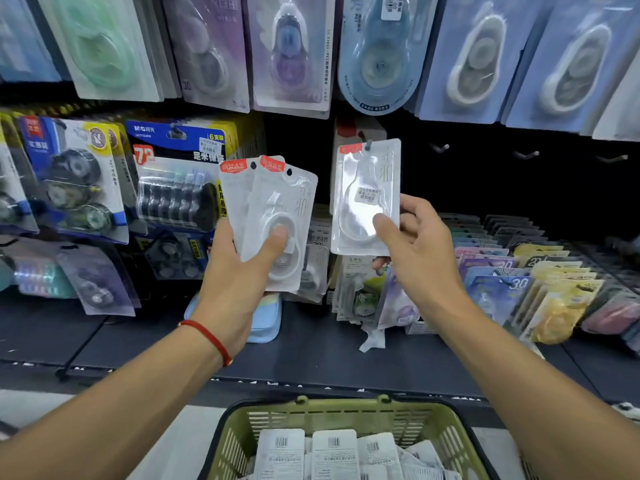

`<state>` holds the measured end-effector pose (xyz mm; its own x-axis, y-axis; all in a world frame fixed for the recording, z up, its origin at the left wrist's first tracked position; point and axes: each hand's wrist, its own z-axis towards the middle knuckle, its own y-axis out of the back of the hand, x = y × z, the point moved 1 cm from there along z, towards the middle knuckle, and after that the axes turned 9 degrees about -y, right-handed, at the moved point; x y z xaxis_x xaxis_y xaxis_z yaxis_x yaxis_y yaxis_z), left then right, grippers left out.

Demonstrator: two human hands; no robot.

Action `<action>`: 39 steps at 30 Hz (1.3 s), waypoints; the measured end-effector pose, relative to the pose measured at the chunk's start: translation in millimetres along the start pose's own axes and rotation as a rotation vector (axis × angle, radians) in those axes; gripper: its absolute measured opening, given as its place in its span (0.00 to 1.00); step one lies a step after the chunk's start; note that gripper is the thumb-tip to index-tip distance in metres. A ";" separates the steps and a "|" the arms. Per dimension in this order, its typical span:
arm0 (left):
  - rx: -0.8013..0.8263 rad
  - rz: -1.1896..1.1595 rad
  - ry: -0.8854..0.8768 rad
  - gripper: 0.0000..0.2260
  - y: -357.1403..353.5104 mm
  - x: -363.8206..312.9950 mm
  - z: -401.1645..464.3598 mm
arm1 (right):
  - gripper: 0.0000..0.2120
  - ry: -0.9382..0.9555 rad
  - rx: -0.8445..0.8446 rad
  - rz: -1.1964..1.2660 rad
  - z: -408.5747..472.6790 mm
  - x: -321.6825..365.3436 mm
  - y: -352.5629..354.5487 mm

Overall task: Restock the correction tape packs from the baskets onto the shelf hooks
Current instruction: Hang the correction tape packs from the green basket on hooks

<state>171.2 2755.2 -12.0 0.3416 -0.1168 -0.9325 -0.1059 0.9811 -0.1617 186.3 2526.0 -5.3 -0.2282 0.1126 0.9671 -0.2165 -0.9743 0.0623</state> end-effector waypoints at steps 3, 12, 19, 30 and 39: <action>-0.006 -0.026 -0.001 0.16 0.9 -2.5 -0.7 | 0.14 0.016 -0.011 0.040 1.0 2.3 0.0; 0.096 -0.075 0.041 0.19 -18.4 4.8 -16.9 | 0.06 -0.271 0.279 -0.418 -21.4 -13.4 -10.7; 0.185 -0.131 0.092 0.24 -30.7 10.1 -22.4 | 0.13 -0.190 0.195 -0.289 -43.7 -17.5 -25.0; -0.024 -0.066 0.085 0.10 -21.1 10.5 -4.8 | 0.13 -0.106 -0.073 -0.027 -13.1 10.3 -6.5; -0.066 0.064 -0.094 0.11 -11.1 14.6 0.4 | 0.19 -0.133 -0.141 -0.072 -14.9 7.0 -9.7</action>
<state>177.8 2742.6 -23.7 0.4175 -0.0366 -0.9079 -0.1907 0.9734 -0.1269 172.6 2539.2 -2.8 -0.0816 0.1453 0.9860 -0.3609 -0.9265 0.1067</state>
